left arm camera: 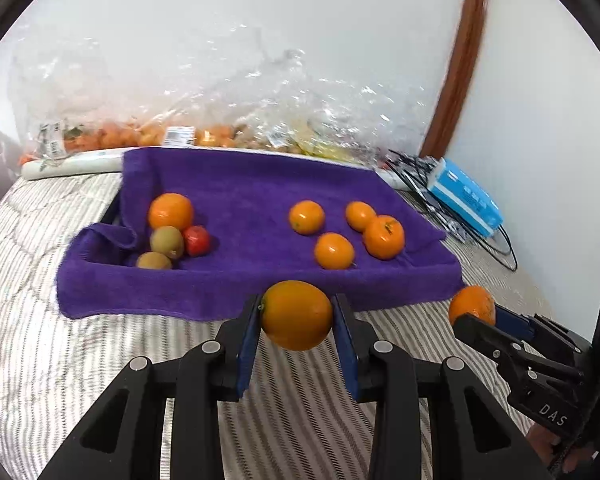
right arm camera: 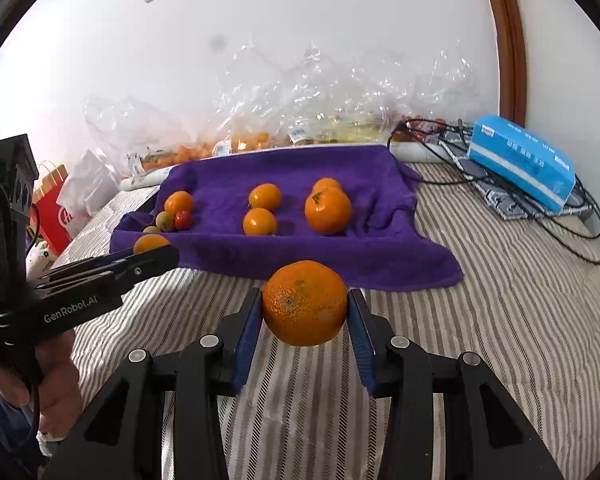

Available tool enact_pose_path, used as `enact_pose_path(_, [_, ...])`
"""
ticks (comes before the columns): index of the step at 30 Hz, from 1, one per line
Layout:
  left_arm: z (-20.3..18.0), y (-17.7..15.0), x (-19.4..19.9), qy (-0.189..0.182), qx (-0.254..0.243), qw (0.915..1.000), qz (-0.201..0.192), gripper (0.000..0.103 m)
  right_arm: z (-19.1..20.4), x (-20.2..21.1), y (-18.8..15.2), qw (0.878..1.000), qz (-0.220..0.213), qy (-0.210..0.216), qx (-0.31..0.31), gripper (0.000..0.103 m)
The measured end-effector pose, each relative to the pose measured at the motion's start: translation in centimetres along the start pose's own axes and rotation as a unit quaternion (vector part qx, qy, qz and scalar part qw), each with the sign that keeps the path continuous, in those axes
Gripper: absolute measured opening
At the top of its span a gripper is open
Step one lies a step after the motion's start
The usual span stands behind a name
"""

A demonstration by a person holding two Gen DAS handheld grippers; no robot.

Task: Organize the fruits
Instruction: 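Carry both held oranges over the purple towel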

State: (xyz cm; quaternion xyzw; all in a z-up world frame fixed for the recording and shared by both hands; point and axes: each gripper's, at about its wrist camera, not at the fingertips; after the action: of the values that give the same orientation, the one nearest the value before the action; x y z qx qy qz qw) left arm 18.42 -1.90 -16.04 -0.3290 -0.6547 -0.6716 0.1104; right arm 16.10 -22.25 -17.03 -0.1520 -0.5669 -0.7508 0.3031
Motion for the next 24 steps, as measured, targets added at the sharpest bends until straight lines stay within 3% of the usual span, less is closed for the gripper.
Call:
enact_pose_path(6, [2.5,1.2,1.5,0.009,0.028,0.9995,-0.01,0.033,2.0,1.0,2.0,0.999,-0.022,0.007,0.028,0.042])
enact_pose_path(13, [4.7,3.5,3.8,0.044,0.026,0.9982,-0.031,0.033,3.8,1.2,4.8,0.998,-0.042,0.019,0.037,0.042])
enact_pose_path(24, [8.1,7.3,4.1,0.072,0.044,0.9951,-0.052,0.033,5.5,-0.3,9.5,0.996,-0.07,0.043,0.031,0.042])
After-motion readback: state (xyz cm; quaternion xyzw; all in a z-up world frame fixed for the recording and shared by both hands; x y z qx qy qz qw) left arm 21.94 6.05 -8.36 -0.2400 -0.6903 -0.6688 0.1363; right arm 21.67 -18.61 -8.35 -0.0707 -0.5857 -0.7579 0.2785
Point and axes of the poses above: each gripper's, at about its wrist camera, not at the fingertips, and x roughly against the way its jaws point, z to its left, y to its top, and after that the axes turned 12 degrees about -x, right-handed
